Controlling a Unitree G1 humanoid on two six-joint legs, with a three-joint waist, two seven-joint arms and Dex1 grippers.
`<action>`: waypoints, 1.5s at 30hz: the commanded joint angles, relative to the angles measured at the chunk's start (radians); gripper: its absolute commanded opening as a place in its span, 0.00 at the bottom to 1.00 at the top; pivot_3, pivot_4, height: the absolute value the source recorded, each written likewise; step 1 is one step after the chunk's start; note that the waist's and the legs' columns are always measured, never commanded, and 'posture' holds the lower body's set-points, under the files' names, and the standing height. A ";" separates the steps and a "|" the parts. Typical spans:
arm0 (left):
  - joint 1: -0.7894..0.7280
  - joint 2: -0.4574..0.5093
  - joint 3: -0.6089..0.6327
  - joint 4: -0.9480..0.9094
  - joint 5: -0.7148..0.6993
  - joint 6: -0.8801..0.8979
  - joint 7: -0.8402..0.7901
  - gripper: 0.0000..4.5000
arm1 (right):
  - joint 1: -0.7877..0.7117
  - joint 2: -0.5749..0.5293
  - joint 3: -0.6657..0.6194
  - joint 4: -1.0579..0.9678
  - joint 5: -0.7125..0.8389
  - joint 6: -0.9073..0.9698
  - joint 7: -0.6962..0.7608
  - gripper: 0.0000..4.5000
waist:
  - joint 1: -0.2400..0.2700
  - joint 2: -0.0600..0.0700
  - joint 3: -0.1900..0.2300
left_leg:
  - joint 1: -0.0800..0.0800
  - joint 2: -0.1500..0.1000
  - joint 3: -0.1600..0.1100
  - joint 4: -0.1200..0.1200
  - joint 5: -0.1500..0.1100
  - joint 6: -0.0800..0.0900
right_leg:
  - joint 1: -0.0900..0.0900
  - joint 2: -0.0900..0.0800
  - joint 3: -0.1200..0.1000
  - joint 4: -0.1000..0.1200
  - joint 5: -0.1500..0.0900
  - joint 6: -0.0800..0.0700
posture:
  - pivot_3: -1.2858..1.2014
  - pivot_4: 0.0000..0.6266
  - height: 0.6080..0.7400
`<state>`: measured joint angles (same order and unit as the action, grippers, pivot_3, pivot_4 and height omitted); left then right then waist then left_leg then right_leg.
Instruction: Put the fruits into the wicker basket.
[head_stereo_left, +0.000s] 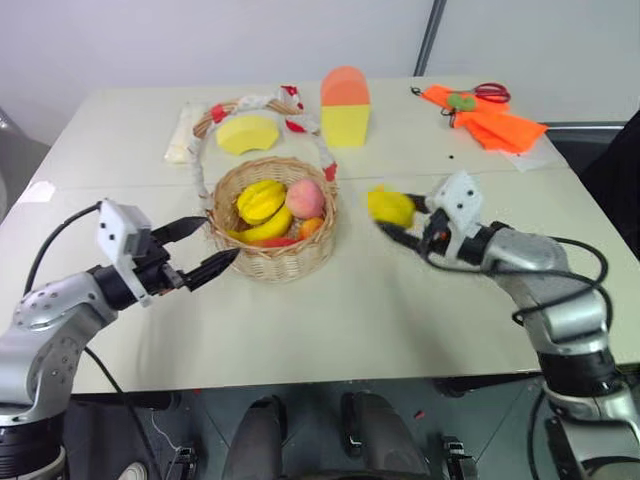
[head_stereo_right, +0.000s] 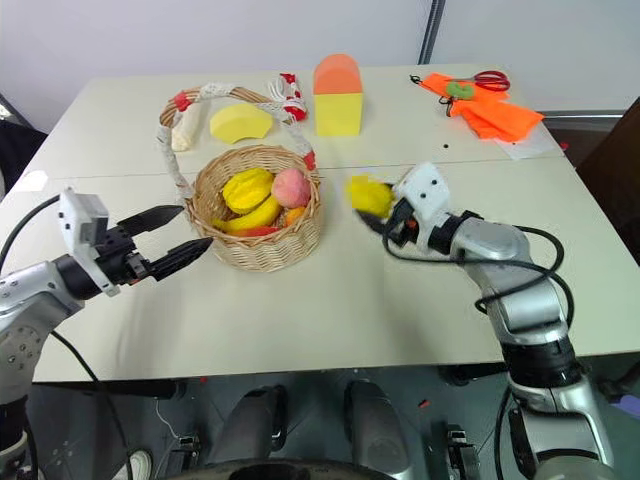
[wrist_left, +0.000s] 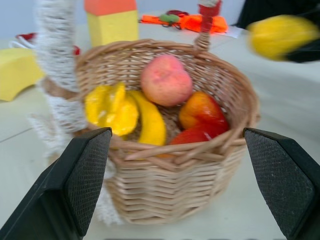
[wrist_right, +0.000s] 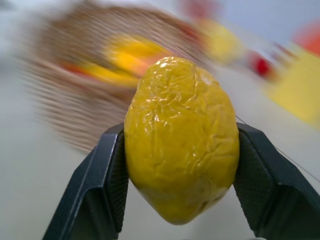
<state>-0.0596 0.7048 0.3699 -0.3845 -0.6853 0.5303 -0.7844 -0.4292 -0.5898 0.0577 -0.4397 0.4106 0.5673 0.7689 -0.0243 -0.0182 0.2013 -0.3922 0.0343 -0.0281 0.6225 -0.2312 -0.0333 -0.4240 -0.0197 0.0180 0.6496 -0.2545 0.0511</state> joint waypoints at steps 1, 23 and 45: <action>0.002 -0.006 0.014 -0.002 0.008 -0.046 -0.012 1.00 | -0.112 0.098 0.092 -0.043 0.001 0.075 -0.075 0.63 | -0.005 0.000 0.000 | 0.000 0.001 0.000 0.000 0.000 0.000 | 0.000 0.001 0.000 0.000 0.001 -0.001 | 0.52 0.24 1.00; 0.011 -0.061 -0.014 -0.078 -0.035 -0.046 0.030 1.00 | -0.115 0.220 0.013 0.040 -0.007 0.135 -0.201 1.00 | 0.003 -0.002 -0.001 | -0.006 0.005 0.000 0.004 0.000 0.000 | -0.005 0.005 0.000 0.000 0.005 -0.008 | 0.52 0.24 1.00; -0.012 -0.098 -0.065 -0.097 -0.045 -0.053 0.054 1.00 | -0.239 0.323 -0.114 0.265 -0.061 -0.019 -0.333 0.01 | -0.013 -0.002 -0.001 | -0.005 0.009 0.002 0.004 -0.001 0.002 | -0.005 0.010 0.002 0.001 0.007 -0.007 | 0.52 0.24 1.00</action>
<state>-0.0718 0.6062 0.2961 -0.4478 -0.7204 0.4937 -0.7316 -0.6612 -0.2469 0.0044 -0.0892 0.3197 0.5627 0.4308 -0.0370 -0.0201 0.2001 -0.3977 0.0435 -0.0264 0.6270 -0.2326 -0.0310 -0.4294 -0.0101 0.0197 0.6504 -0.2480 0.0432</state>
